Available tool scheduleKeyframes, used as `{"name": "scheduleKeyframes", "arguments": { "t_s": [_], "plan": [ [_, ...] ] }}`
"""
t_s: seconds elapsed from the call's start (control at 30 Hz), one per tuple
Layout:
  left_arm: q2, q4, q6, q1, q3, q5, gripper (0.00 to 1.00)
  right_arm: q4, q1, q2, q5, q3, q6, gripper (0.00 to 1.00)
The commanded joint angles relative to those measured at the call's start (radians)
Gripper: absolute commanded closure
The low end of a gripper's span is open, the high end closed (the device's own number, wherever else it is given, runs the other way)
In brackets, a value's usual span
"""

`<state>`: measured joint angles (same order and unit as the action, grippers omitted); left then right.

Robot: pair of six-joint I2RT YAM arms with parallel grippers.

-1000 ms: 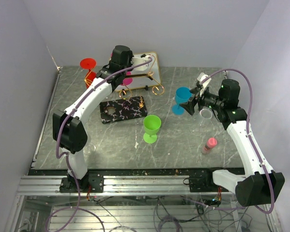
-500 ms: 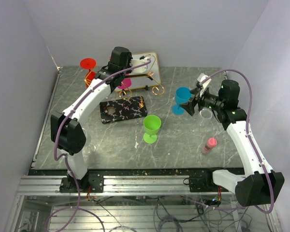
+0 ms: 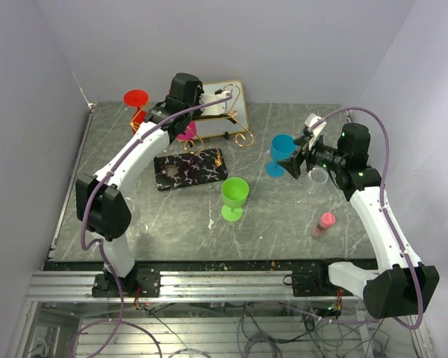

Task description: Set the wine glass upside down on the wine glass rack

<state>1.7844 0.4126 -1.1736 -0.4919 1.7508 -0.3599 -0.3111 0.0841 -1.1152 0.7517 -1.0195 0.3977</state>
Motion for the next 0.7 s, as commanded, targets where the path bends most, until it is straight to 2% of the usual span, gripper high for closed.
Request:
{"name": "scheduleKeyframes", "arguments": {
  "t_s": [0.0, 0.67],
  "plan": [
    [-0.039, 0.028, 0.009, 0.006, -0.011, 0.013, 0.76, 0.025, -0.007, 0.006, 0.000, 0.013, 0.008, 0.14],
    [-0.077, 0.064, 0.001, -0.003, -0.056, 0.015, 0.66, 0.026, -0.005, 0.006, -0.001, 0.012, 0.012, 0.13]
  ]
}}
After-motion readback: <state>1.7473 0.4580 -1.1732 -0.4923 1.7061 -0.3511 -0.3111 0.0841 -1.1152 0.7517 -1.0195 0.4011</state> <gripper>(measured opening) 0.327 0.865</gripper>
